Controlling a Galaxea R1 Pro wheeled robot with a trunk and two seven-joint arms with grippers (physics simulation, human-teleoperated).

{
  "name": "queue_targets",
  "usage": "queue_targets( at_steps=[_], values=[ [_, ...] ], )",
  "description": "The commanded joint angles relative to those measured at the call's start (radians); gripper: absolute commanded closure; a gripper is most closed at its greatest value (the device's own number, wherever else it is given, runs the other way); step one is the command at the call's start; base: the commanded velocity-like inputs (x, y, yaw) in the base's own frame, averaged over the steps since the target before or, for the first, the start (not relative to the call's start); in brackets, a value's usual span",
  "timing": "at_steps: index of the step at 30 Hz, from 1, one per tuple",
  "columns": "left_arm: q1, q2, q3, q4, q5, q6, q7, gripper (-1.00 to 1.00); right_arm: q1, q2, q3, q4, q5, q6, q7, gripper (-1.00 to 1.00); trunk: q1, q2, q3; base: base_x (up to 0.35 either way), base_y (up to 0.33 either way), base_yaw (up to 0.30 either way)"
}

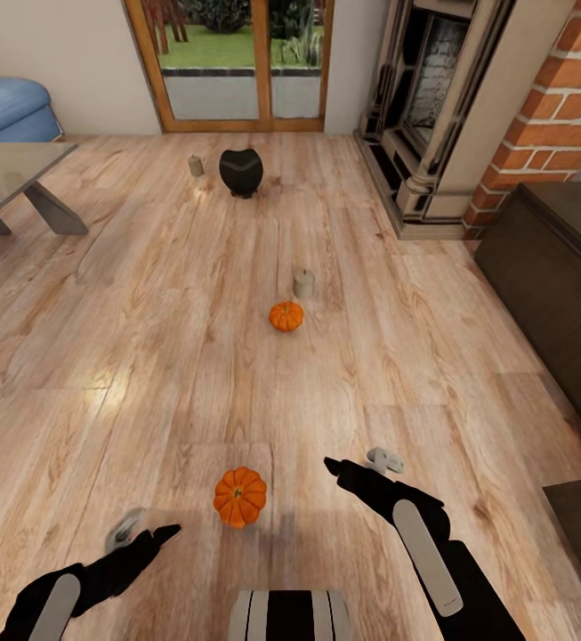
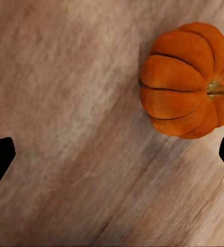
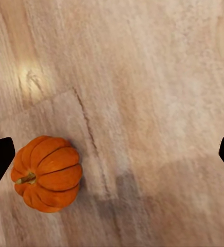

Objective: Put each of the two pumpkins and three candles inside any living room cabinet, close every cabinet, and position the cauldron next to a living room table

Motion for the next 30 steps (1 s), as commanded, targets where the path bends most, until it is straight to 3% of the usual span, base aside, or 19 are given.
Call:
queue_targets(
  at_steps=[1,2,5,8,14,22,30],
  values=[
    [-0.001,0.013,0.001,-0.002,-0.002,0.023,0.001,-1.0,0.0,0.0,0.001,-0.001,-0.009,0.001,-0.01,-1.0,0.0,0.0,-0.001,0.0,0.0,0.0],
    [-0.001,0.019,0.001,-0.003,-0.004,0.039,0.01,-1.0,0.0,0.0,0.001,-0.001,-0.009,0.001,-0.011,-1.0,0.0,0.0,-0.001,0.0,0.0,0.0],
    [-0.007,0.028,0.001,-0.004,-0.002,0.081,0.113,-1.0,0.0,0.001,0.002,-0.001,-0.008,0.001,-0.011,-1.0,0.0,0.0,-0.001,0.0,0.0,0.0],
    [-0.009,0.034,-0.009,-0.01,-0.001,0.106,0.164,-1.0,0.0,0.001,0.002,0.0,-0.009,0.003,-0.01,-1.0,0.0,0.0,-0.001,0.0,0.0,0.0],
    [-0.009,0.037,-0.084,-0.091,-0.001,0.14,0.171,-1.0,0.0,0.001,0.004,-0.001,-0.009,0.007,-0.009,-1.0,0.0,0.0,-0.001,0.0,0.0,0.0],
    [-0.009,0.038,-0.086,-0.119,0.0,0.136,0.17,-1.0,0.0,0.001,0.007,-0.026,-0.009,0.015,-0.004,-1.0,0.0,0.0,-0.005,0.0,0.0,0.0],
    [-0.009,0.038,-0.085,-0.121,0.0,0.136,0.17,-1.0,0.004,0.002,0.064,-0.164,-0.016,0.104,-0.003,-1.0,0.004,-0.002,-0.035,0.0,0.0,0.0]
  ],
)
